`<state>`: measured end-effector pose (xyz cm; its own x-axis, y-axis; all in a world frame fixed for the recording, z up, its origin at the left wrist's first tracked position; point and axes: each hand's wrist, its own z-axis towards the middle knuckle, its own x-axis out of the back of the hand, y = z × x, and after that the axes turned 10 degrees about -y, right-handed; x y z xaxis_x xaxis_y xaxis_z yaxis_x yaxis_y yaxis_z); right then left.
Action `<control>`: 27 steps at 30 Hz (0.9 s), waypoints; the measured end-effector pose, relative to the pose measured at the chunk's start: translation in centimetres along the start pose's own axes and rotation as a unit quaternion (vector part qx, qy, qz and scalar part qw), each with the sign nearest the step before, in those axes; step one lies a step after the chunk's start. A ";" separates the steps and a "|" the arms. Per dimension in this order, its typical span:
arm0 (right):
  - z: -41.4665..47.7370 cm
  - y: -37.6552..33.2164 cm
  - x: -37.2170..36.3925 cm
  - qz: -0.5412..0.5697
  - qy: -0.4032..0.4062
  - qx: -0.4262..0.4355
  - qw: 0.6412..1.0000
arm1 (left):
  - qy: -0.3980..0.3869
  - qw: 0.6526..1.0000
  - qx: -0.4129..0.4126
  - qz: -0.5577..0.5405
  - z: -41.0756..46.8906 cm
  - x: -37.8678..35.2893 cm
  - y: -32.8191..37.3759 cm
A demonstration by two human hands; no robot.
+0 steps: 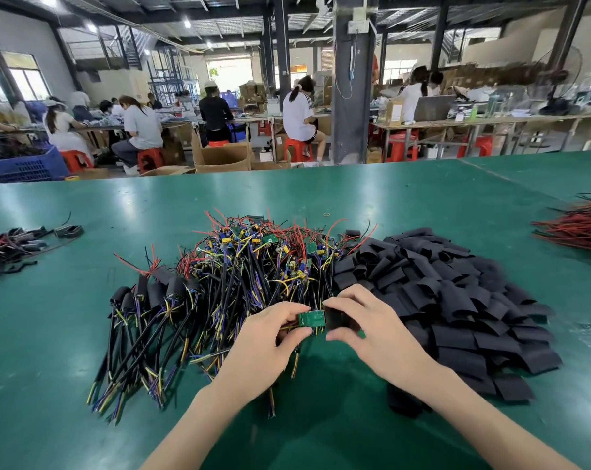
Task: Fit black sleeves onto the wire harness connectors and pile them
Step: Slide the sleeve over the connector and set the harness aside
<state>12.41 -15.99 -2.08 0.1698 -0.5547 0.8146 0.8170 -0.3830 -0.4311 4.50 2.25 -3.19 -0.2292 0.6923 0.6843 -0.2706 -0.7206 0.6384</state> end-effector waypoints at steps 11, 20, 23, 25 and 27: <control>0.0 -0.1 0.5 0.084 -0.028 -0.011 0.996 | 0.010 0.992 -0.062 0.112 -0.2 0.1 0.8; -0.6 -0.8 -0.1 -0.079 -0.038 0.012 0.996 | -0.014 0.986 -0.069 0.148 -0.2 -0.1 1.0; -0.6 -1.4 -0.1 -0.166 -0.029 0.054 0.984 | -0.012 0.982 -0.076 0.172 -0.2 -0.1 1.1; -0.5 -1.3 -0.1 -0.182 -0.017 0.065 0.981 | -0.006 0.984 -0.072 0.162 -0.2 -0.1 1.2; -0.4 -1.2 0.0 -0.139 -0.020 0.052 0.989 | -0.009 0.990 -0.062 0.130 -0.2 0.0 1.3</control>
<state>11.19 -15.84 -1.72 -0.0503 -0.4083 0.9114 0.8865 -0.4385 -0.1475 3.95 1.32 -2.49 -0.2905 0.4826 0.8263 -0.3174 -0.8632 0.3926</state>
